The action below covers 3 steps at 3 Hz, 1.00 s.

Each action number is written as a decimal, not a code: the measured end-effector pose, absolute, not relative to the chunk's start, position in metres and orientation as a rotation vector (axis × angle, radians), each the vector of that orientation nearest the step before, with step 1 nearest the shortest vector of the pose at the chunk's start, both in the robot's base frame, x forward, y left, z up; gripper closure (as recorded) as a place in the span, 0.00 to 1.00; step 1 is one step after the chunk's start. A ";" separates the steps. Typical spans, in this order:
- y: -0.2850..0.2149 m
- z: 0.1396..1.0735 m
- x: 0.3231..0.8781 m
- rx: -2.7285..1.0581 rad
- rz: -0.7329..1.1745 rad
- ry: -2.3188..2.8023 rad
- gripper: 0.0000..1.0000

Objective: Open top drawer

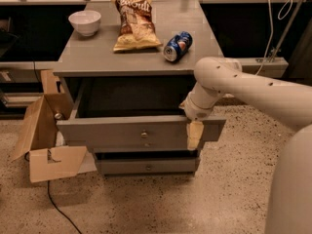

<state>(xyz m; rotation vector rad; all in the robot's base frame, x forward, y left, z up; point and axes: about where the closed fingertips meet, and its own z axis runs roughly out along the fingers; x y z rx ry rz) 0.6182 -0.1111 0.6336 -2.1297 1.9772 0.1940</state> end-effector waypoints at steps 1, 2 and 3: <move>-0.118 0.637 0.593 -2.163 0.149 2.031 0.00; -0.130 0.638 0.569 -2.165 0.123 2.098 0.18; -0.134 0.639 0.562 -2.161 0.118 2.119 0.41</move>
Offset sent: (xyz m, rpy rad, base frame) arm -0.0783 -0.0339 0.0095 -0.1670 0.0615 -0.0820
